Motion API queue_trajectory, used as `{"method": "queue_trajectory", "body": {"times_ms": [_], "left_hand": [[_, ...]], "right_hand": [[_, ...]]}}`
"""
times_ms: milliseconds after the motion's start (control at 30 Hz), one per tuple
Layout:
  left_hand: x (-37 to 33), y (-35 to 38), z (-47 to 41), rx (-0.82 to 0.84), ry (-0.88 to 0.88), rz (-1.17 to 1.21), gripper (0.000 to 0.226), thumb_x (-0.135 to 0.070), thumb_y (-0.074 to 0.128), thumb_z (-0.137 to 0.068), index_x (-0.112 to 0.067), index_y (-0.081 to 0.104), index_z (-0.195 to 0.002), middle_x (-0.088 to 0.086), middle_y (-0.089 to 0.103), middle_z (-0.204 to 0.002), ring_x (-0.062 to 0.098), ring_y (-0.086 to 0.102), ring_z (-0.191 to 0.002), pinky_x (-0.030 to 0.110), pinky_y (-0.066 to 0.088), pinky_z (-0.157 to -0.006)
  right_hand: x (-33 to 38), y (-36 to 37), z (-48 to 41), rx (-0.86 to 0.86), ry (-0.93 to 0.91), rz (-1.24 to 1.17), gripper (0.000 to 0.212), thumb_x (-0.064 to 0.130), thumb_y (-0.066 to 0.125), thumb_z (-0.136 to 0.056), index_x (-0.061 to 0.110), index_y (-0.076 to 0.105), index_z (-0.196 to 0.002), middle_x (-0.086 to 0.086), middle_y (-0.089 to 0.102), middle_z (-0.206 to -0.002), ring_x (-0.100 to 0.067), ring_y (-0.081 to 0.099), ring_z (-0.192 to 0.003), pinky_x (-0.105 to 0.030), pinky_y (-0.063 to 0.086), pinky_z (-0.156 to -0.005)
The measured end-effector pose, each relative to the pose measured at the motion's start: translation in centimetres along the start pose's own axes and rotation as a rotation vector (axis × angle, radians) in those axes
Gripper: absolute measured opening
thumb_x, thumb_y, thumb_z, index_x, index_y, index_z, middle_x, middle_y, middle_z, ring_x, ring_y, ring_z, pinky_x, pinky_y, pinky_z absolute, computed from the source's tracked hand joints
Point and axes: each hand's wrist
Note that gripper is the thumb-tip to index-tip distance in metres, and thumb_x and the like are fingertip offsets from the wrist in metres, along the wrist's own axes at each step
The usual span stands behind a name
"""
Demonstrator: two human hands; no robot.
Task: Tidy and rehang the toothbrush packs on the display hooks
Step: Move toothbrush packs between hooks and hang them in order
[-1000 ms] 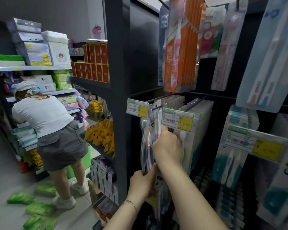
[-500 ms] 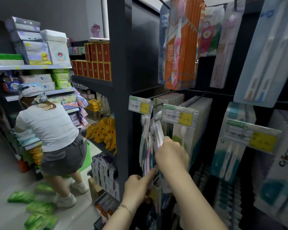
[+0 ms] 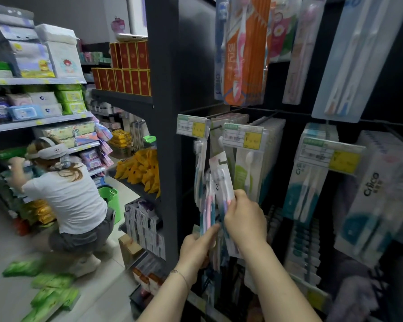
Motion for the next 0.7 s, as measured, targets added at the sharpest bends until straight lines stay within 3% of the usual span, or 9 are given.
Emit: {"method": "queue_trajectory", "body": {"times_ms": [167, 267, 400, 467, 533, 600, 700], "left_hand": [[1.4, 0.1, 1.0, 0.038, 0.005, 0.055, 0.077, -0.079, 0.074, -0.050, -0.012, 0.057, -0.083, -0.003, 0.041, -0.054, 0.013, 0.035, -0.043, 0.025, 0.026, -0.046], [2.2, 0.3, 1.7, 0.049, 0.005, 0.039, 0.080, -0.080, 0.076, -0.050, -0.011, 0.056, -0.084, -0.003, 0.043, -0.054, 0.012, 0.037, -0.040, 0.024, 0.028, -0.043], [2.8, 0.3, 2.1, 0.001, 0.006, 0.041, 0.072, -0.068, 0.081, -0.063, -0.005, 0.063, -0.096, 0.001, 0.059, -0.064, 0.008, 0.047, -0.042, 0.022, 0.034, -0.042], [2.9, 0.2, 2.3, -0.023, 0.032, 0.008, 0.069, -0.065, 0.083, -0.063, -0.012, 0.064, -0.102, 0.003, 0.070, -0.080, 0.008, 0.058, -0.054, 0.024, 0.045, -0.047], [2.8, 0.3, 2.5, -0.049, 0.074, -0.022, 0.057, -0.057, 0.084, -0.069, -0.017, 0.062, -0.102, 0.004, 0.072, -0.094, 0.014, 0.069, -0.074, 0.032, 0.059, -0.065], [2.8, 0.3, 2.6, -0.066, 0.124, -0.040, 0.046, -0.049, 0.084, -0.074, -0.021, 0.059, -0.102, 0.003, 0.071, -0.100, 0.016, 0.070, -0.087, 0.036, 0.061, -0.081], [2.7, 0.5, 2.9, -0.084, 0.181, -0.062, 0.045, -0.047, 0.085, -0.074, -0.026, 0.056, -0.100, 0.000, 0.068, -0.101, 0.014, 0.069, -0.089, 0.037, 0.061, -0.084]], "right_hand": [[-0.6, 0.0, 1.8, -0.059, -0.037, -0.036, 0.016, 0.029, 0.045, -0.100, 0.016, 0.055, -0.101, -0.003, 0.064, -0.075, -0.023, 0.059, -0.063, -0.028, 0.038, -0.048], [-0.9, -0.3, 2.7, -0.070, -0.029, -0.085, 0.018, 0.029, 0.044, -0.100, 0.017, 0.057, -0.103, -0.005, 0.068, -0.079, -0.026, 0.064, -0.068, -0.032, 0.047, -0.054], [-1.2, -0.7, 3.5, -0.087, -0.004, -0.121, 0.019, 0.028, 0.045, -0.100, 0.018, 0.058, -0.109, -0.003, 0.070, -0.085, -0.022, 0.060, -0.068, -0.030, 0.044, -0.055], [-1.3, -0.9, 3.7, -0.096, 0.021, -0.126, 0.022, 0.027, 0.046, -0.101, 0.016, 0.059, -0.114, -0.005, 0.070, -0.089, -0.020, 0.054, -0.067, -0.029, 0.038, -0.057], [-1.4, -1.1, 3.9, -0.112, 0.047, -0.140, 0.024, 0.028, 0.046, -0.101, 0.016, 0.059, -0.117, -0.007, 0.070, -0.092, -0.022, 0.056, -0.071, -0.029, 0.039, -0.060], [-1.6, -1.0, 3.9, -0.142, 0.070, -0.148, 0.025, 0.028, 0.046, -0.100, 0.017, 0.059, -0.118, -0.007, 0.071, -0.093, -0.026, 0.064, -0.078, -0.029, 0.042, -0.062], [-1.6, -0.9, 4.0, -0.178, 0.103, -0.147, 0.024, 0.028, 0.046, -0.101, 0.017, 0.059, -0.117, -0.007, 0.072, -0.096, -0.026, 0.067, -0.082, -0.027, 0.043, -0.062]]}}
Point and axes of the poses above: each hand's wrist, its own z-axis away from the middle knuckle, its own y-axis out of the palm, x = y × z
